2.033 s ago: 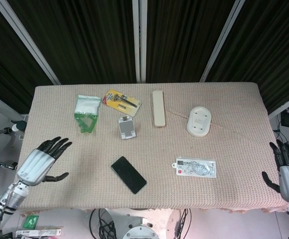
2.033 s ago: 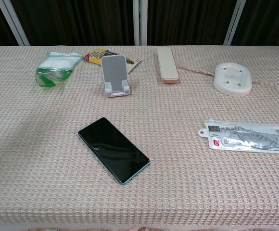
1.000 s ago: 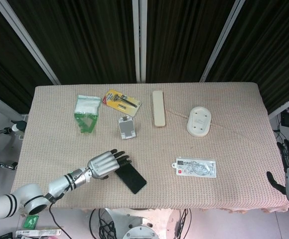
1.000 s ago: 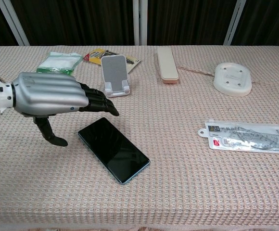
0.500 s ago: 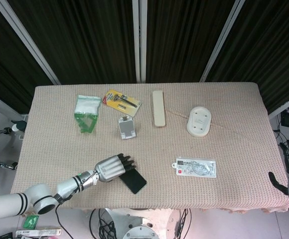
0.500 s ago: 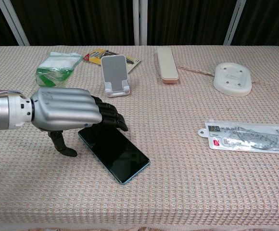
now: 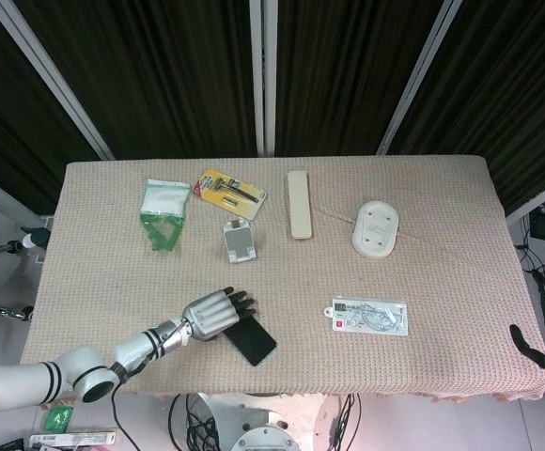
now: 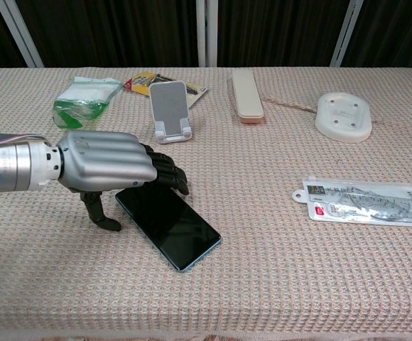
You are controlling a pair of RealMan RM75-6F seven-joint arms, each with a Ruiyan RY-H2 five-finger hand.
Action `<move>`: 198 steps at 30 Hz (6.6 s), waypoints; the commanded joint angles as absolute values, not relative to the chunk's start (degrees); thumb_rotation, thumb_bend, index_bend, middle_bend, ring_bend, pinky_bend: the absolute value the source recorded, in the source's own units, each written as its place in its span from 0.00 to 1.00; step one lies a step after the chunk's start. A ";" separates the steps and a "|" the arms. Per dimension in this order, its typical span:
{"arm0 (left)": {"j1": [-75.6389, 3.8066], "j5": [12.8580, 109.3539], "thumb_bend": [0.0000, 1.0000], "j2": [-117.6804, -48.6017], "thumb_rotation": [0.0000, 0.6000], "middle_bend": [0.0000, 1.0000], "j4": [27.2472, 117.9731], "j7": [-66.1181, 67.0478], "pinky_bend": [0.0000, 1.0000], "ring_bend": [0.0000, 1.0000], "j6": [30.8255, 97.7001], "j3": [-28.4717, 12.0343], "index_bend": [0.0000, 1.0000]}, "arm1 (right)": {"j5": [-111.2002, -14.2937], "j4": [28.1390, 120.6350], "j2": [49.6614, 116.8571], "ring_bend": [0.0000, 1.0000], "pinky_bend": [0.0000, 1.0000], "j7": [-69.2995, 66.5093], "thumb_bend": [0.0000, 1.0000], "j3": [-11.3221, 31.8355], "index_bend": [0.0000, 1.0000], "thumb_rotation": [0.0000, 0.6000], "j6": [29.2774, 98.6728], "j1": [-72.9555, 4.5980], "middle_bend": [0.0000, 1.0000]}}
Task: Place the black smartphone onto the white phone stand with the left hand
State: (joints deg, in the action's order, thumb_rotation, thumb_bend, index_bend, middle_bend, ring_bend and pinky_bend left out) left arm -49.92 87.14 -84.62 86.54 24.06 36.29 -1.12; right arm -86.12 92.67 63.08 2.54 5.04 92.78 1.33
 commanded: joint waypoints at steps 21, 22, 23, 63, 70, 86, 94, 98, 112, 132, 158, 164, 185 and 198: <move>-51.07 81.03 0.18 -84.27 1.00 0.09 89.27 30.91 0.23 0.09 38.64 0.59 0.40 | -85.81 91.84 63.69 0.00 0.00 2.17 0.20 5.52 0.00 1.00 93.08 1.50 0.00; -51.00 81.23 0.18 -84.25 1.00 0.09 89.33 30.63 0.23 0.09 38.94 0.67 0.43 | -85.82 91.92 63.68 0.00 0.00 2.24 0.20 5.52 0.00 1.00 93.05 1.49 0.00; -50.93 81.44 0.19 -84.21 1.00 0.10 89.40 30.29 0.23 0.09 39.24 0.74 0.45 | -85.83 92.00 63.66 0.00 0.00 2.32 0.20 5.50 0.00 1.00 93.01 1.48 0.00; -51.01 98.14 0.43 -69.84 1.00 0.55 86.82 32.95 0.54 0.49 55.04 -1.73 0.55 | -85.44 93.09 63.01 0.00 0.00 2.92 0.20 5.66 0.00 1.00 92.78 1.57 0.00; -51.59 100.58 0.47 -64.80 1.00 0.55 85.20 44.91 0.53 0.49 57.98 -5.11 0.57 | -85.86 93.13 63.26 0.00 0.00 3.02 0.20 5.62 0.00 1.00 92.78 1.41 0.00; -57.64 108.86 0.48 -71.76 1.00 0.56 75.94 56.07 0.52 0.49 53.96 -5.53 0.57 | -86.45 94.16 62.96 0.00 0.00 4.03 0.20 5.46 0.00 1.00 94.51 2.33 0.00; -61.76 105.06 0.51 -73.15 1.00 0.55 78.54 60.35 0.52 0.49 44.42 -7.96 0.59 | -86.28 94.57 63.07 0.00 0.00 4.09 0.21 5.38 0.00 1.00 94.68 2.64 0.00; -62.79 102.14 0.51 -73.61 1.00 0.55 79.61 62.24 0.52 0.49 41.15 -9.33 0.59 | -86.12 94.24 63.12 0.00 0.00 3.52 0.21 5.34 0.00 1.00 95.28 3.16 0.00; -66.71 102.00 0.51 -77.13 1.00 0.55 75.53 65.03 0.51 0.49 35.65 -7.23 0.59 | -85.64 92.02 63.75 0.00 0.00 1.06 0.21 5.19 0.00 1.00 95.67 4.10 0.00; -68.19 102.22 0.51 -80.44 1.00 0.55 71.41 62.29 0.51 0.49 35.93 -4.80 0.59 | -85.17 91.39 63.81 0.00 0.00 0.51 0.21 5.41 0.00 1.00 95.03 4.18 0.00; -68.64 101.23 0.52 -81.60 1.00 0.55 68.77 60.32 0.51 0.49 37.22 -3.55 0.59 | -84.75 91.60 63.52 0.00 0.00 0.83 0.21 5.69 0.00 1.00 94.54 4.15 0.00; -68.59 101.28 0.52 -81.96 1.00 0.55 68.53 59.98 0.51 0.49 37.67 -3.12 0.59 | -84.71 91.66 63.46 0.00 0.00 0.88 0.21 5.71 0.00 1.00 94.36 4.08 0.00; -69.39 100.73 0.33 -82.63 1.00 0.33 68.26 58.96 0.46 0.41 35.58 -1.82 0.28 | -84.11 90.64 63.68 0.00 0.00 -0.24 0.21 5.91 0.00 1.00 93.98 4.08 0.00; -68.63 96.78 0.20 -81.30 1.00 0.06 71.34 61.66 0.27 0.12 34.08 -3.24 0.05 | -83.69 90.50 63.59 0.00 0.00 -0.42 0.22 5.89 0.00 1.00 93.41 4.04 0.00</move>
